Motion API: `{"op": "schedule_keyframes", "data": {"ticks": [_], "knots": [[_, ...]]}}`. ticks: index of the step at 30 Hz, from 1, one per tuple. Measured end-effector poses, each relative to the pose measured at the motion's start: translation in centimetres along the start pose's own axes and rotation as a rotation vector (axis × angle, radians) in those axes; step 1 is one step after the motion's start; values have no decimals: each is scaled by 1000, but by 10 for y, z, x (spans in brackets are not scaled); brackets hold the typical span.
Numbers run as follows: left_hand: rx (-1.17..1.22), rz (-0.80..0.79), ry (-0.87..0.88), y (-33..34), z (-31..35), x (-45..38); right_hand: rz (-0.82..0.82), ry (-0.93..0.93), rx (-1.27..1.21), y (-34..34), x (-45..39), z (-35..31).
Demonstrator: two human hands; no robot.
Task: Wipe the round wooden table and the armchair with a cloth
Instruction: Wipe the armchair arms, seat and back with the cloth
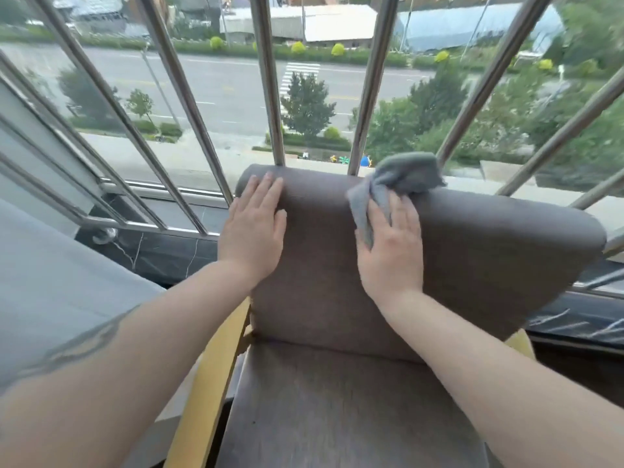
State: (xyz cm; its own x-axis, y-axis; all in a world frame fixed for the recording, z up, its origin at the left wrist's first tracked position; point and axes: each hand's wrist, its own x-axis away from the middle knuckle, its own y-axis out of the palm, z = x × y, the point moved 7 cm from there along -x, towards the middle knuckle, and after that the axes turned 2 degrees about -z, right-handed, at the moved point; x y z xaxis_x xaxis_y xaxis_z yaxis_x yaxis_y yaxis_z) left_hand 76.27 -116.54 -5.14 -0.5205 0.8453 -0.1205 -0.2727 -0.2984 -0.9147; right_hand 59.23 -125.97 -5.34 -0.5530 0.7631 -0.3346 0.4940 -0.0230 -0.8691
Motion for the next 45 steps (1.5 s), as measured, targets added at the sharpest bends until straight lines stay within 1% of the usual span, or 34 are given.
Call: {"op": "schedule_keyframes", "data": {"ticks": [1, 2, 3, 4, 6, 7, 8, 9, 11, 12, 13, 14, 16, 18, 20, 22, 23, 25, 26, 27, 29, 31, 33, 34, 36, 37, 38, 39, 40, 41, 42, 43, 44, 45], "knots": [[12, 42, 41, 3, -6, -2, -76, -209, 28, 6, -3, -13], [21, 91, 93, 7, -11, -2, -133, -376, 67, 6, -7, -11], [38, 150, 138, 10, -15, -2, -157, -481, 126, 1, -13, -1], [59, 226, 168, 13, -19, -2, -147, -484, 155, -8, -21, 15], [113, 403, 163, 19, -21, -4, -58, -295, 131, -18, -33, 30], [153, 487, 123, 22, -20, -5, -4, -196, 136, -10, -32, 21], [199, 560, 80, 25, -19, -6, 22, -142, 129, 4, -32, 3], [233, 614, 54, 28, -17, -7, 12, -162, 95, 16, -31, -21], [250, 665, 56, 35, -15, -9, -112, -418, 54, 35, -28, -54], [244, 682, 64, 37, -16, -10, -176, -545, 49, 33, -30, -56], [238, 699, 73, 39, -18, -12, -219, -620, 55, 27, -34, -50], [227, 718, 78, 42, -19, -13, -235, -646, 52, 19, -38, -42], [194, 765, 68, 45, -19, -15, -192, -583, 17, 15, -46, -43], [205, 810, 42, 49, -20, -17, -137, -475, -48, 35, -56, -70], [204, 856, 21, 51, -23, -16, -182, -425, -156, 53, -64, -96], [221, 847, 19, 52, -25, -15, -269, -460, -183, 48, -66, -91], [232, 828, 33, 52, -24, -14, -274, -463, -144, 40, -63, -79], [242, 792, 53, 55, -21, -10, -208, -407, -73, 18, -52, -60], [247, 786, 49, 54, -20, -8, -162, -376, -40, 17, -49, -63], [265, 789, 39, 54, -22, -9, -123, -350, -24, 25, -52, -72], [292, 805, -1, 56, -28, -10, -116, -305, -40, 53, -62, -105], [318, 812, -43, 54, -30, -9, -161, -359, -86, 65, -71, -127], [457, 779, -42, 48, -28, -7, -237, -480, -59, 59, -69, -113], [495, 748, -26, 46, -27, -4, -231, -486, -22, 50, -65, -96], [502, 681, -11, 42, -26, 0, -148, -327, 10, 35, -58, -71], [480, 654, -3, 41, -26, -2, -88, -205, 18, 33, -56, -73], [411, 627, 5, 40, -25, -4, -68, -91, 9, 41, -55, -83], [327, 613, 0, 38, -24, -6, -54, -37, -39, 51, -55, -100], [237, 607, 4, 38, -22, -5, -45, -34, -90, 56, -54, -117], [167, 593, 21, 38, -21, -4, -54, -89, -144, 59, -52, -125], [180, 555, 20, 36, -20, -3, -97, -192, -146, 55, -48, -120], [211, 499, 27, 33, -17, -2, -97, -300, -110, 46, -41, -97], [220, 415, 76, 33, -7, -3, -97, -367, -53, 32, -33, -66], [179, 334, 152, 36, 10, -4, -74, -352, 5, 16, -29, -29]]}}
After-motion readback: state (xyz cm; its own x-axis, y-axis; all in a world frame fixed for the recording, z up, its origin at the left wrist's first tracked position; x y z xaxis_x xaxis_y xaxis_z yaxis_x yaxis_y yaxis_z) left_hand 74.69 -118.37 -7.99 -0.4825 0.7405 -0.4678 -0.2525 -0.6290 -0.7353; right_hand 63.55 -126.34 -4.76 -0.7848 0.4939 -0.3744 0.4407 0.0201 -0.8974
